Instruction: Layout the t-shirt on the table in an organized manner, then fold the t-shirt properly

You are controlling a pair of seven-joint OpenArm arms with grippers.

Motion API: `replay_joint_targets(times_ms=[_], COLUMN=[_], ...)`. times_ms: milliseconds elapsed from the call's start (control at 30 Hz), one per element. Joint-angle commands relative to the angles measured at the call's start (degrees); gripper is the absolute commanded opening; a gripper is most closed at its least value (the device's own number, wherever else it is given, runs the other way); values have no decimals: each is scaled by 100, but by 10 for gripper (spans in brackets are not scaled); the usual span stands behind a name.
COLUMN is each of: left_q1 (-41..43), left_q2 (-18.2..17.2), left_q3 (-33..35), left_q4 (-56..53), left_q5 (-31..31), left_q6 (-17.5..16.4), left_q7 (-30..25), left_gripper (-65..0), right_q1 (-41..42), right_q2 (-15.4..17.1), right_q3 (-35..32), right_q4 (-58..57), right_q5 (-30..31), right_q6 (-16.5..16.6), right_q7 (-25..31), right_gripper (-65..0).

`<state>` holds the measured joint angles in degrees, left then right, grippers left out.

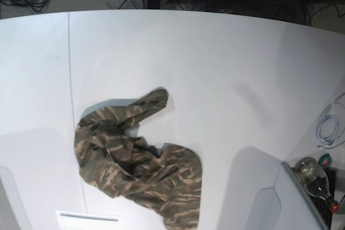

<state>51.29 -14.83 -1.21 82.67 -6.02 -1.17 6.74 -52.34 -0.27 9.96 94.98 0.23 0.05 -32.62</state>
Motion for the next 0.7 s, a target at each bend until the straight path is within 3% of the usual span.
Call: replay_joint_targets(times_ms=[0, 100, 233, 433, 467, 533, 633, 667], left_q1=[142, 230, -87, -1652, -2003, -2628, -3472, -3586], left_q2=[-121, -297, -368, -350, -350, -341, -183, -148], left_q3=[-120, -261, -481, -490, -490, -490, -507, -578], left_q4=[379, 1135, 2172, 2717, 2621, 2330, 1777, 1662], left_q5=[-193, -624, -1011, -1143, -1143, -1152, -1152, -1152], left_q6=[69, 69, 69, 69, 69, 69, 69, 69], left_q7=[-142, -19, 763, 1941, 2143, 2539, 3075, 3163], left_gripper=[-650, -650, -650, -650, -650, -650, -650, -650], right_q1=[7, 16, 227, 2012, 2363, 3111, 4227, 4500], right_q2=[41, 41, 49, 32, 32, 41, 58, 58], right_q3=[64, 64, 29, 2, 2, 2, 37, 46], right_q4=[361, 1144, 2137, 1935, 1944, 1759, 1003, 713], right_q5=[-10, -10, -10, 43, 201, 658, 1318, 1441], right_q6=[-10, -10, -1, 8, 17, 43, 228, 315], right_q7=[84, -285, -646, -672, -672, -707, -1217, -1270], right_gripper=[-644, -644, -644, -624, -587, -446, -158, -99])
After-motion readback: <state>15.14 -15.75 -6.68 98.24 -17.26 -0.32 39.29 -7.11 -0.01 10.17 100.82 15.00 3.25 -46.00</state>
